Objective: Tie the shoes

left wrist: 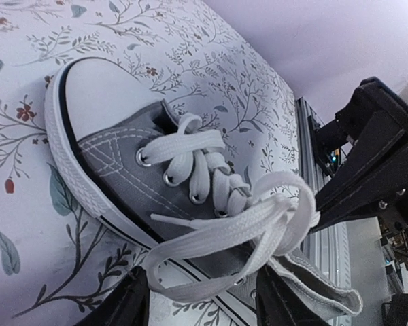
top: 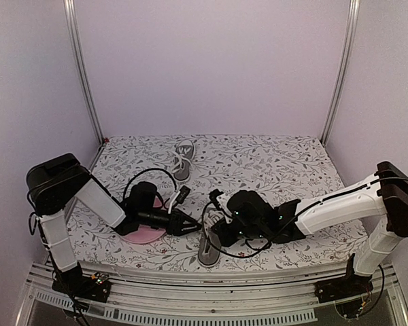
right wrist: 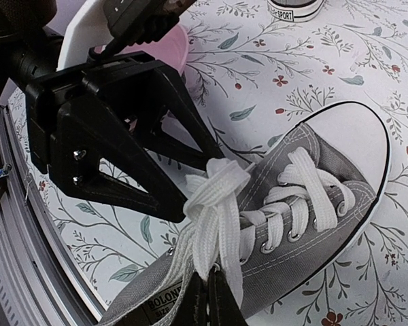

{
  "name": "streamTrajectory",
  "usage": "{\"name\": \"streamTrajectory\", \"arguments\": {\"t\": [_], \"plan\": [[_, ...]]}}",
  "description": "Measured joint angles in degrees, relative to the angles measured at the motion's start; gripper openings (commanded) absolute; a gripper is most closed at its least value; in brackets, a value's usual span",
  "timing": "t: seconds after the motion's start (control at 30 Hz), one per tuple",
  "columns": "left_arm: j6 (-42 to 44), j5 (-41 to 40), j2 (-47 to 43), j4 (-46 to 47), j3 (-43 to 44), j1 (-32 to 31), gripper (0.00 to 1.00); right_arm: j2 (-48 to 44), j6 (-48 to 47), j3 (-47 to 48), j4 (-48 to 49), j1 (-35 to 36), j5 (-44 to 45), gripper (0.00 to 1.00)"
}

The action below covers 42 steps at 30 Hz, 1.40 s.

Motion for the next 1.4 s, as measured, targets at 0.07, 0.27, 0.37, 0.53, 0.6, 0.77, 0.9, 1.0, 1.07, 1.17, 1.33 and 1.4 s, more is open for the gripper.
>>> {"name": "streamTrajectory", "arguments": {"t": [0.07, 0.27, 0.37, 0.53, 0.6, 0.77, 0.9, 1.0, 1.07, 1.17, 1.33, 1.4], "plan": [[0.33, -0.44, 0.13, -0.31, 0.68, -0.11, 0.46, 0.0, 0.04, -0.11, 0.35, -0.2, -0.35, 0.03], [1.18, -2.78, 1.57, -1.73, 2.56, -0.7, 0.06, -0.07, 0.28, -0.66, 1.03, -0.61, -1.09, 0.03], [1.07, -4.15, 1.55, -1.84, 2.69, -0.96, 0.0, -0.35, 0.68, -1.2, 1.22, -0.76, -1.44, 0.03], [0.02, -6.75, 0.57, -1.42, 2.27, -1.07, 0.0, -1.64, 1.62, -2.51, 1.79, -0.83, -2.23, 0.03], [-0.76, -8.09, -0.9, -1.33, 1.53, -1.07, 0.0, -2.21, 1.95, -3.17, 1.9, -0.83, -2.32, 0.03], [-2.73, -10.88, -4.35, -1.49, -0.13, -1.07, 0.0, -3.67, 2.89, -4.94, 2.03, -1.03, -2.47, 0.02], [-3.37, -12.44, -5.6, -2.12, -0.31, -1.07, 0.0, -4.13, 3.32, -5.53, 2.14, -1.14, -2.49, 0.03], [-3.34, -12.66, -5.81, -2.73, -0.28, -1.07, 0.0, -4.13, 3.63, -5.77, 2.47, -1.14, -2.49, 0.02], [-2.99, -12.63, -5.81, -3.13, -0.26, -1.07, 0.0, -4.13, 3.78, -5.79, 2.56, -1.14, -2.49, 0.03], [-1.64, -12.48, -5.81, -5.4, 0.81, -1.07, 0.0, -4.13, 3.91, -5.79, 3.15, -1.2, -2.49, 0.03], [2.12, -11.87, -5.81, -9.57, 4.72, -1.09, 0.0, -4.13, 4.07, -5.75, 3.56, -1.57, -2.49, 0.03], [3.56, -11.19, -5.79, -10.97, 6.12, -1.09, 0.0, -4.09, 4.07, -5.55, 3.82, -1.79, -2.49, 0.02]]}}
